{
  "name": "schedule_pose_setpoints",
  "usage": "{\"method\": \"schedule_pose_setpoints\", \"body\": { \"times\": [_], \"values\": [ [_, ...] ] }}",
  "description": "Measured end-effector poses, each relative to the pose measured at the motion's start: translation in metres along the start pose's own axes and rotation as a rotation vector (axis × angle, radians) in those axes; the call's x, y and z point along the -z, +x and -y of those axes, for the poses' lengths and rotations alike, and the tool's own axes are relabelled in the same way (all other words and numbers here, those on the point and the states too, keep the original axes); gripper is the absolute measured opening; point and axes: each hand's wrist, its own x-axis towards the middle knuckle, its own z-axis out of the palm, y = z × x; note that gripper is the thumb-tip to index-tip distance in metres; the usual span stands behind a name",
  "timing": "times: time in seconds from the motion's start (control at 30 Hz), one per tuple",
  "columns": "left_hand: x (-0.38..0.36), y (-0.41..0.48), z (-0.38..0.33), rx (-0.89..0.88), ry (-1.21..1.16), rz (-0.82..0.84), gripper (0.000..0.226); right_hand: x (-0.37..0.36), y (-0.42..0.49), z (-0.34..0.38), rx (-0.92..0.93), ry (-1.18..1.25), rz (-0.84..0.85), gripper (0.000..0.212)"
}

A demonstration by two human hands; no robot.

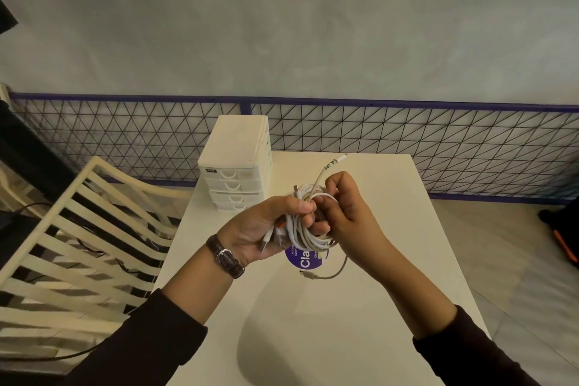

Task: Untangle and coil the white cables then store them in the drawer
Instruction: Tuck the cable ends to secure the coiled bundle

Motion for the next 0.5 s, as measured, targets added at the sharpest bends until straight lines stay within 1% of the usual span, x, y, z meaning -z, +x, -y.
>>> {"method": "schedule_pose_setpoints", "body": {
  "times": [0.07, 0.2, 0.27, 0.33, 0.4, 0.5],
  "values": [
    [0.001, -0.001, -0.001, -0.016, 0.164, -0.08, 0.024, 0.004, 0.001, 0.001, 0.021, -0.061, -0.03, 0.025],
    [-0.006, -0.003, 0.004, -0.092, 0.399, -0.34, 0.005, 0.005, -0.002, -0.003, 0.027, -0.208, -0.082, 0.027],
    [-0.01, -0.002, 0.012, -0.141, 0.538, -0.478, 0.005, 0.001, -0.005, -0.005, 0.011, -0.25, -0.125, 0.024],
    [-0.015, -0.001, 0.019, -0.187, 0.6, -0.575, 0.004, -0.004, -0.007, -0.004, -0.008, -0.263, -0.161, 0.024],
    [-0.017, 0.001, 0.023, -0.185, 0.602, -0.615, 0.004, -0.007, -0.007, -0.004, -0.031, -0.26, -0.19, 0.024],
    [-0.016, 0.001, 0.024, -0.116, 0.548, -0.597, 0.01, -0.009, -0.008, -0.006, -0.041, -0.279, -0.198, 0.024]
  ]
}}
